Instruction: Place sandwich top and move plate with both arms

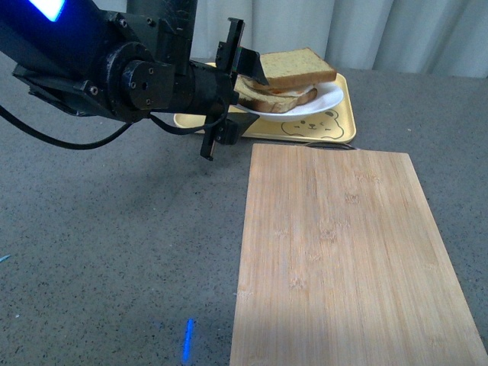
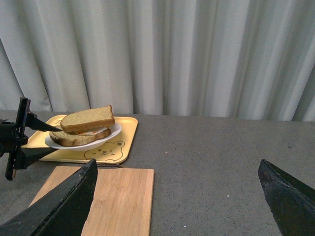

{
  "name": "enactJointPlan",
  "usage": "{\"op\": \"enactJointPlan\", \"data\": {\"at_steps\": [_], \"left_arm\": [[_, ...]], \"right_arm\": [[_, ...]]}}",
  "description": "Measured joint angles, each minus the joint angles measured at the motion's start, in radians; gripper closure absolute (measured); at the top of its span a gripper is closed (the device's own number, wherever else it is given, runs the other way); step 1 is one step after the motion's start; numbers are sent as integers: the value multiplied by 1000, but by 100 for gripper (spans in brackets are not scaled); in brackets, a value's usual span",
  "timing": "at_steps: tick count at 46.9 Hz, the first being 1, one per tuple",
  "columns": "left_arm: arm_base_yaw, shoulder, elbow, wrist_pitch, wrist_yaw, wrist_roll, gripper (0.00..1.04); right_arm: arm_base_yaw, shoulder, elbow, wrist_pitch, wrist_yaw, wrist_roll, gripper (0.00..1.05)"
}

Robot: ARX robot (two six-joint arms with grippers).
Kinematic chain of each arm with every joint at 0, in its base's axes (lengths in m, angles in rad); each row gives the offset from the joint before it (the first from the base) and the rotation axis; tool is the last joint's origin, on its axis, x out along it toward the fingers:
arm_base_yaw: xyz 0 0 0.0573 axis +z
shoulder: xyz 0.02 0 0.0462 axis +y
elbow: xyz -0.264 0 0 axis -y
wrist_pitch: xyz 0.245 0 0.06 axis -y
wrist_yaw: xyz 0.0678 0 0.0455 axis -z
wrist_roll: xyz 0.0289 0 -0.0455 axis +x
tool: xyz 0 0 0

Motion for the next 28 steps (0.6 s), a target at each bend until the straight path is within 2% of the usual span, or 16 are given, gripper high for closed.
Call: {"op": "enactJointPlan", "data": {"at_steps": [7, 14, 15, 18, 19, 20, 23, 25, 26, 28], "left_arm": [[8, -104, -130, -3, -14, 46, 24], [12, -178, -191, -2, -27, 88, 5], [13, -180, -191, -2, -28, 91, 5], [2, -180, -257, 200, -253, 283, 15], [2, -181, -293, 315, -365, 393, 19], [2, -182, -313, 336, -385, 417, 20], [10, -211, -441, 568, -567, 719, 31], [25, -246, -525, 668, -615, 871, 38], [35, -270, -565, 704, -620, 968, 42], [48, -309, -619, 745, -619, 1056, 47]], "right_arm": [[0, 0, 0, 0, 0, 0, 9], [0, 0, 0, 0, 0, 0, 9], [0, 0, 0, 0, 0, 0, 9], [0, 0, 0, 0, 0, 0, 9], [0, 0, 0, 0, 0, 0, 9], [0, 0, 0, 0, 0, 0, 9], [0, 0, 0, 0, 0, 0, 9], [0, 0, 0, 0, 0, 0, 9], [0, 0, 0, 0, 0, 0, 9], [0, 0, 0, 0, 1, 0, 9]]}}
